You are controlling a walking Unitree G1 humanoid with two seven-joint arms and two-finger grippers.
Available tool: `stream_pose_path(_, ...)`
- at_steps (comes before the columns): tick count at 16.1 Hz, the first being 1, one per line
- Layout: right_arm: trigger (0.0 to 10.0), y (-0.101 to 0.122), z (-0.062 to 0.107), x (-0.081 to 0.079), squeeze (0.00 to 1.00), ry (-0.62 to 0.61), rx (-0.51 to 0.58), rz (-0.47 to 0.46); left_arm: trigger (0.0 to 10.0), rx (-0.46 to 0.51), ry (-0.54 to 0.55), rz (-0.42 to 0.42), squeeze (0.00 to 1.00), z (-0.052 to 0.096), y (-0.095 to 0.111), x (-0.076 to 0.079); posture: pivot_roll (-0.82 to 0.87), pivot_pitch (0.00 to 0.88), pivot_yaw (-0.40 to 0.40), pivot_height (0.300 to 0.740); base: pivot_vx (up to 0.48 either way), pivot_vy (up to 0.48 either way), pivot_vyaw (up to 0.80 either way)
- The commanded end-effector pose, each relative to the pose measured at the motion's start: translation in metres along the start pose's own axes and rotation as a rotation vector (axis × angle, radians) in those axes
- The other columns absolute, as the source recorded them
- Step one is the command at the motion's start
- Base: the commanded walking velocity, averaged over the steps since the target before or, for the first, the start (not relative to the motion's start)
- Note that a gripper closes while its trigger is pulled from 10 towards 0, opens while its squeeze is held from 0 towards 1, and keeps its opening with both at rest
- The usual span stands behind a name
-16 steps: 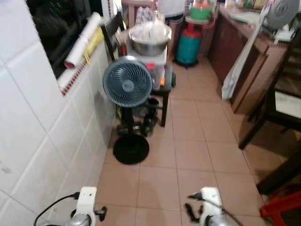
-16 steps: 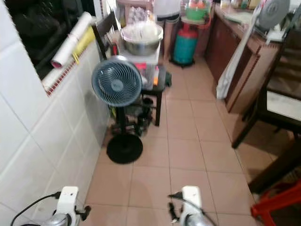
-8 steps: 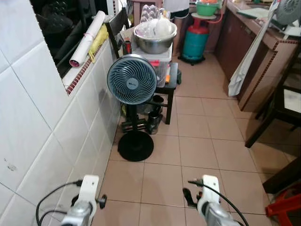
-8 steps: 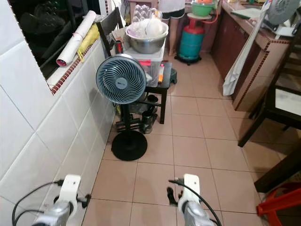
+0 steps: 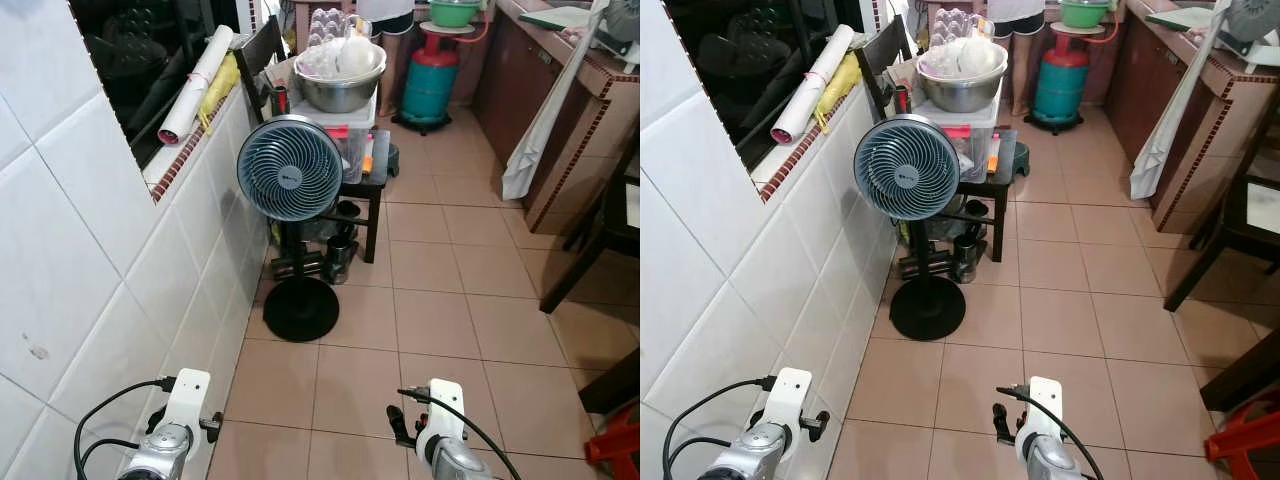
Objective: Setting the table
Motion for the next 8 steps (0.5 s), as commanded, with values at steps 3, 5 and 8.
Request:
stream_pose_path(3,10.0,0.0034,-0.0004,0.0031,0.00,-0.013,0.008,0.046,10.0,-0.007,-0.002,0.000,0.00,-0.0002,0.0011,-0.0016,0.03,0.000,0.036,0.740,0.000,0.000,0.00)
stream_pose_path(5,10.0,0.0030,-0.0003,0.0041,0.00,-0.017,0.004,0.050,10.0,-0.009,-0.003,0.004,0.00,-0.0001,-0.0003,-0.0002,0.03,0.000,0.032,0.740,0.000,0.000,0.00)
stream_pose_path(8,10.0,0.0034,-0.0004,0.0044,0.00,-0.019,0.002,0.079,10.0,-0.019,-0.001,0.000,0.00,0.0003,-0.0049,0.0016,0.02,0.000,0.026,0.740,0.000,0.000,0.00)
Point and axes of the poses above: a point about 5 cm out from each wrist's last joint towards the gripper, its own z axis pointing back from the gripper into the wrist, its own y axis along the axis of the wrist's last joint, x = y × z, the point moved 2 cm from there along -z, pointing out of the wrist towards the gripper, and after that the axes turned 10 degrees about z, right-handed, at the moved point
